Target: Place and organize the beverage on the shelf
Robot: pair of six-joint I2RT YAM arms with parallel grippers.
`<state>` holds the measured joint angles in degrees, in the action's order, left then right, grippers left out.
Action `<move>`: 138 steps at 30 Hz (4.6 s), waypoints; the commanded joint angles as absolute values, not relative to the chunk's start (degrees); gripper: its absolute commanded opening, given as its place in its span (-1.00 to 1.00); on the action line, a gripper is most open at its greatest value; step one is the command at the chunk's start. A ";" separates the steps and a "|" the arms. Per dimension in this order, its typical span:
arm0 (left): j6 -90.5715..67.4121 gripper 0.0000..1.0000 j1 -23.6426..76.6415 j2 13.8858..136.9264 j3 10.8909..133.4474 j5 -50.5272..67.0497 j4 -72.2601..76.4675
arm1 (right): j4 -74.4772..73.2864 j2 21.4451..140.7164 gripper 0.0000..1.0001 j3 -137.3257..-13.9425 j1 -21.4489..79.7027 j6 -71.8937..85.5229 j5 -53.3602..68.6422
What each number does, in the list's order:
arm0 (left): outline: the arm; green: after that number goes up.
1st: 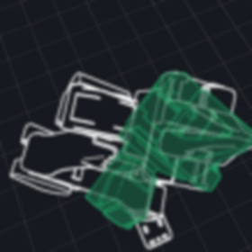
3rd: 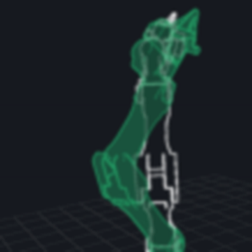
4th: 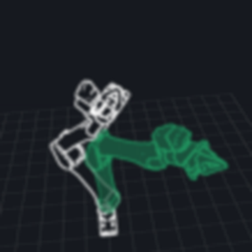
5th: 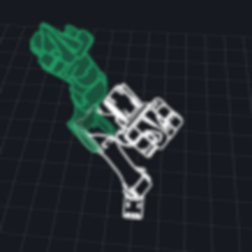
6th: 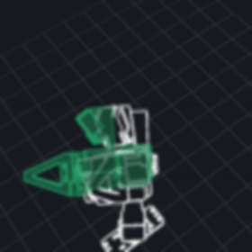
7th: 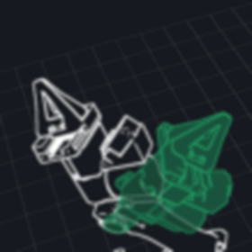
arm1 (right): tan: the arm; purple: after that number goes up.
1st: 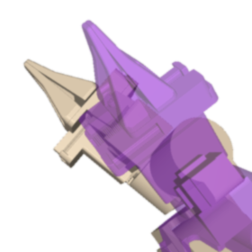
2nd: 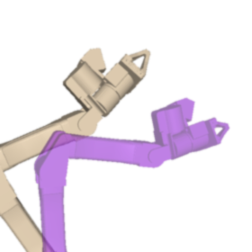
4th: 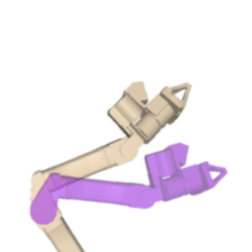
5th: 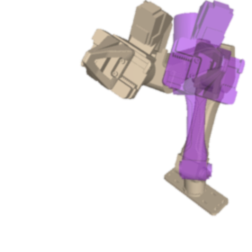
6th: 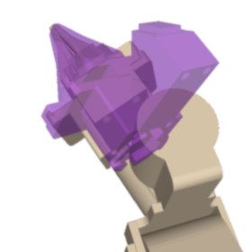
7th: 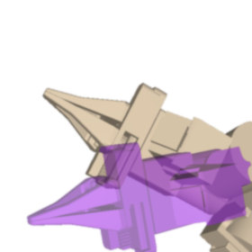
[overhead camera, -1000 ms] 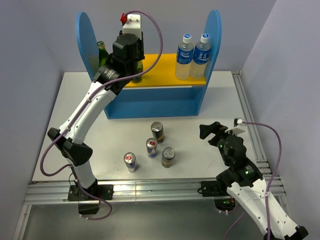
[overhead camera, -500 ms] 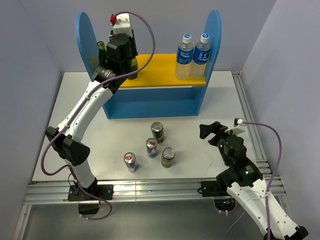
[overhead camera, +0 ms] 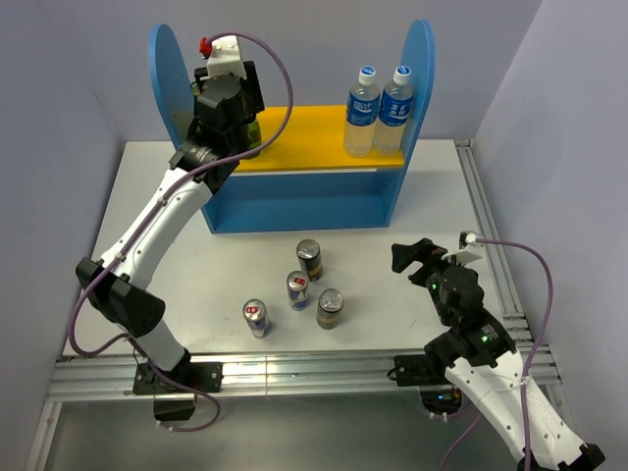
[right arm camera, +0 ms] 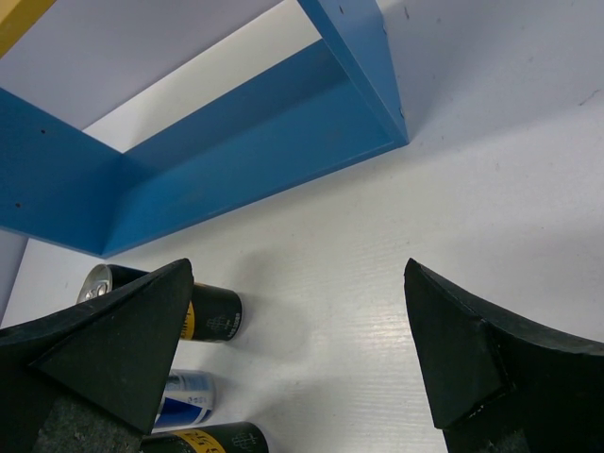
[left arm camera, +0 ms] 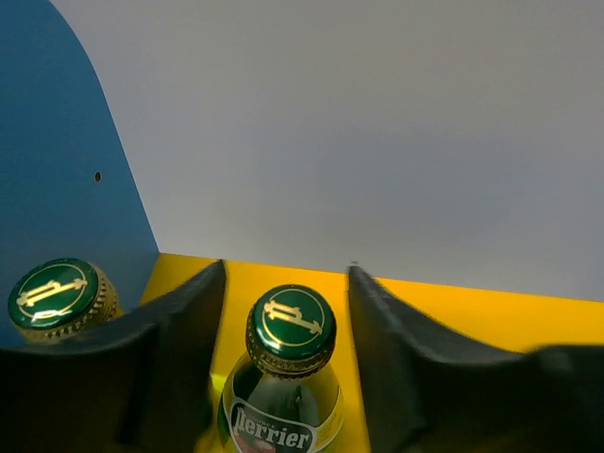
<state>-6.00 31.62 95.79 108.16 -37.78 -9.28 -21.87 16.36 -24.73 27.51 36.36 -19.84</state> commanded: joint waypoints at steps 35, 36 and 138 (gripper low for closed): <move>-18.63 0.99 37.78 59.53 77.08 -28.55 -19.08 | -19.69 17.14 1.00 -24.52 27.86 36.39 -21.36; -21.16 0.99 40.23 54.98 73.08 -31.96 -19.16 | -19.69 17.05 1.00 -24.43 27.95 36.30 -21.10; -17.93 -0.99 30.59 92.81 43.59 -39.82 42.70 | -18.02 16.79 1.00 -23.55 27.95 34.89 -16.44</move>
<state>-19.09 31.51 92.14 40.73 -40.80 34.79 -20.36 16.21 -23.81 27.51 35.90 -16.84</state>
